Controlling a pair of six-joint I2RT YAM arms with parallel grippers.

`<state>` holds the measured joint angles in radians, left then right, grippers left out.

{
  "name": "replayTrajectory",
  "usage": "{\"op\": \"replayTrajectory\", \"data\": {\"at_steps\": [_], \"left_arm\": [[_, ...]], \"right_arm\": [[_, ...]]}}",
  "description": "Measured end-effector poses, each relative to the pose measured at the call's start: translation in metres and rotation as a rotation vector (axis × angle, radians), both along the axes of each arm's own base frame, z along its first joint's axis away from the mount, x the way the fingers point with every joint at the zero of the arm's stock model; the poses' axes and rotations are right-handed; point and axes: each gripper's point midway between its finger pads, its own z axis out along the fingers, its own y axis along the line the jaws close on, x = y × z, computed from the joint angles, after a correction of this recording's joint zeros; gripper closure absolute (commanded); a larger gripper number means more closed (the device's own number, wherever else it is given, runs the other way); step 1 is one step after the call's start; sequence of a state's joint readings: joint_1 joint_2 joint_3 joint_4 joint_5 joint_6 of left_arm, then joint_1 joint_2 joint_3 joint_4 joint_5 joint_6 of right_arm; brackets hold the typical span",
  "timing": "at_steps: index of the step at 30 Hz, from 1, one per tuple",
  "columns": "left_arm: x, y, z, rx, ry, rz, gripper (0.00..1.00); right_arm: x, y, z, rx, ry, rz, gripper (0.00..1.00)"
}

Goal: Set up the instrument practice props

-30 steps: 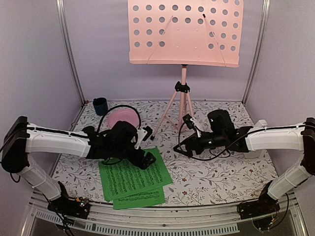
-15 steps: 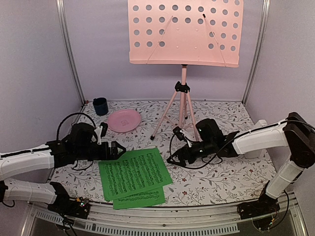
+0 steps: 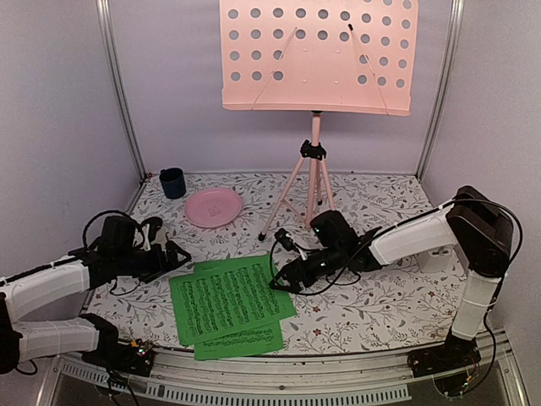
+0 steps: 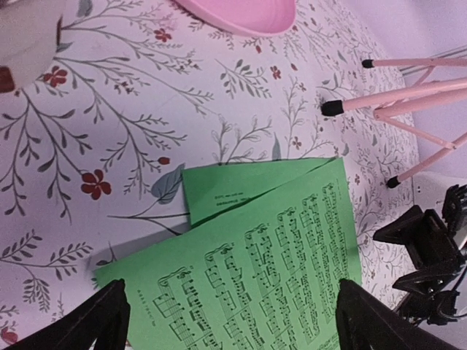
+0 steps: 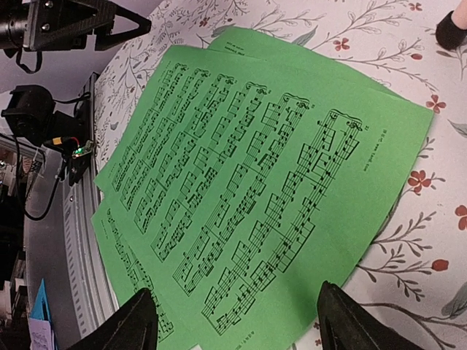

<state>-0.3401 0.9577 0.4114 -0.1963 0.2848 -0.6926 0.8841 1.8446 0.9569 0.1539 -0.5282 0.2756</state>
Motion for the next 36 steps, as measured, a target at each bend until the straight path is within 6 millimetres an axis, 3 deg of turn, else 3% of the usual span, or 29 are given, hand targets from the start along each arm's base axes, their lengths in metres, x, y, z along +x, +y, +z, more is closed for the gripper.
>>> {"op": "replayTrajectory", "data": {"at_steps": [5, 11, 23, 31, 36], "left_arm": [[-0.004, 0.025, -0.025, -0.013, 0.073, 0.078, 0.01], [0.000, 0.039, -0.040, -0.028, 0.125, 0.107, 0.04], [-0.016, 0.020, -0.049, -0.149, 0.153, 0.012, 0.27], [-0.014, 0.010, -0.031, -0.223, 0.070, -0.031, 0.40], [-0.012, 0.003, -0.021, -0.248, 0.027, -0.057, 0.42]], "right_arm": [[0.000, 0.011, -0.011, -0.009, 0.024, 0.021, 0.29], [0.000, 0.014, -0.033, -0.047, 0.065, 0.024, 0.33], [0.006, 0.021, -0.037, -0.044, 0.052, 0.033, 0.35], [0.006, 0.021, -0.037, -0.044, 0.038, 0.044, 0.36], [0.006, 0.021, -0.037, -0.045, 0.034, 0.047, 0.36]]}}
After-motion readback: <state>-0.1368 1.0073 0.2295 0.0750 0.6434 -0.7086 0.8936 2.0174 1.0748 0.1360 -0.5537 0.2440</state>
